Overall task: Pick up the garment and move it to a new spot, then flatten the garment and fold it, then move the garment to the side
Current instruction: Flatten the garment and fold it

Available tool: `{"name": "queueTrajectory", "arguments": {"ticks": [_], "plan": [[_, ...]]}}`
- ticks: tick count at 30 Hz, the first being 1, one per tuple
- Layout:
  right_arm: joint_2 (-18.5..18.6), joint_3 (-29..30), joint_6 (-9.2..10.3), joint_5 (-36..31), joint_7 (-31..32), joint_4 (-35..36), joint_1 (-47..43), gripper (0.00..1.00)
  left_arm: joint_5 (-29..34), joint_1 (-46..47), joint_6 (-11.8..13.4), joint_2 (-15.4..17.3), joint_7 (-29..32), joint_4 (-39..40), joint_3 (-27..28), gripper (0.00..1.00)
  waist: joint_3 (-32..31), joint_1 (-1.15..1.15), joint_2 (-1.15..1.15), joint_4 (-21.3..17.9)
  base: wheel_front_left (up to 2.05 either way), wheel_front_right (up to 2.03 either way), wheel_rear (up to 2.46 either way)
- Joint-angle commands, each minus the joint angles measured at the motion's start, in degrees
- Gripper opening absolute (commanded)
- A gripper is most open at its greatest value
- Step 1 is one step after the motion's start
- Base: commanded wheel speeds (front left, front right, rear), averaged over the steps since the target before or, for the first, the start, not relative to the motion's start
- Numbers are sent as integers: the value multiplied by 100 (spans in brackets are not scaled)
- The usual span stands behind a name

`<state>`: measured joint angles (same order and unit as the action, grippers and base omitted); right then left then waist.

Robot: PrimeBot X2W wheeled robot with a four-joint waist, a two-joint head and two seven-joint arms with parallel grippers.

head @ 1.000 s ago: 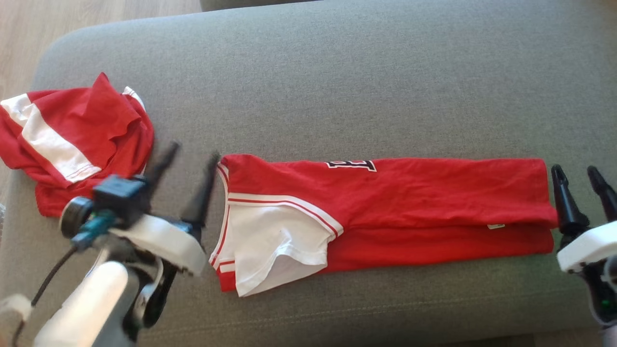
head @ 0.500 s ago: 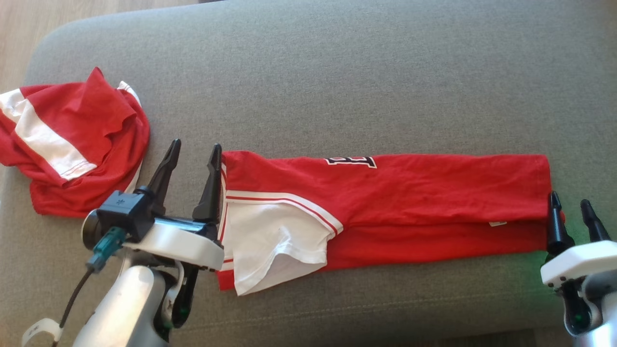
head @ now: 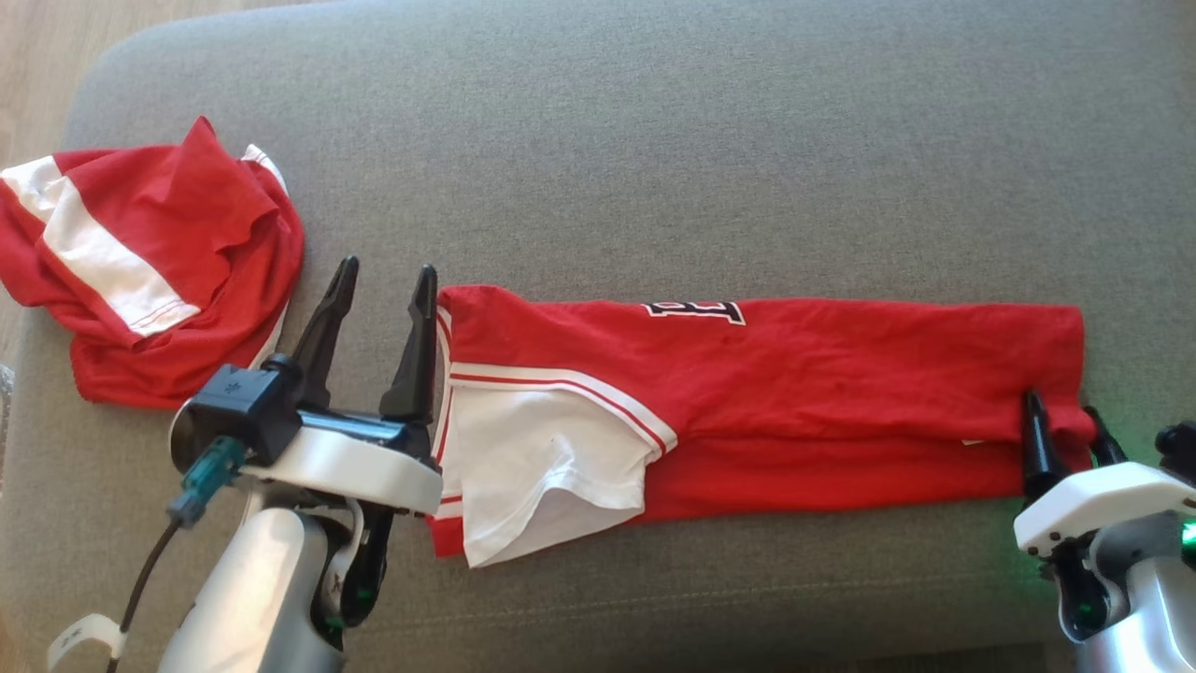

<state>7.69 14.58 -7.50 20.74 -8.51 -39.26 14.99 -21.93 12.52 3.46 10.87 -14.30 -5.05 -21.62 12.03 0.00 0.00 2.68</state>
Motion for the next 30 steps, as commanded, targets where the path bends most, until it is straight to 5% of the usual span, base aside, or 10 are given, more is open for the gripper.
{"name": "queueTrajectory", "arguments": {"ticks": [1, 8, 9, 10, 19, 30], "plan": [[74, -143, 1, 43, 6, 46, 162, 100, 98, 84, -76, 51, -69, 133, 247, 100, 6, 0, 0, 12, 0, 0, 0], [136, -366, 1, 264, 205, -349, 232, 100, 296, 91, -233, -106, -70, 78, 371, 100, 17, 0, 0, 31, 0, 0, 0], [139, -402, 1, 329, 234, -380, 245, 34, 315, 88, -251, -126, -70, 73, 398, 100, 21, 0, 0, 31, 0, 0, 0], [133, -436, 1, 400, 258, -401, 255, 0, 335, 84, -269, -145, -70, 68, 424, 100, 23, 0, 0, 29, 0, 0, 0], [639, -668, 1, 434, 295, -427, 339, 0, 550, 92, -467, -300, -70, -24, 531, 100, -34, 0, 0, 45, 0, 0, 0], [1576, 111, 1, -328, 189, -926, 761, 0, 568, 75, -611, -484, -70, -221, 584, 100, -135, 0, 0, 131, 0, 0, 0]]}}
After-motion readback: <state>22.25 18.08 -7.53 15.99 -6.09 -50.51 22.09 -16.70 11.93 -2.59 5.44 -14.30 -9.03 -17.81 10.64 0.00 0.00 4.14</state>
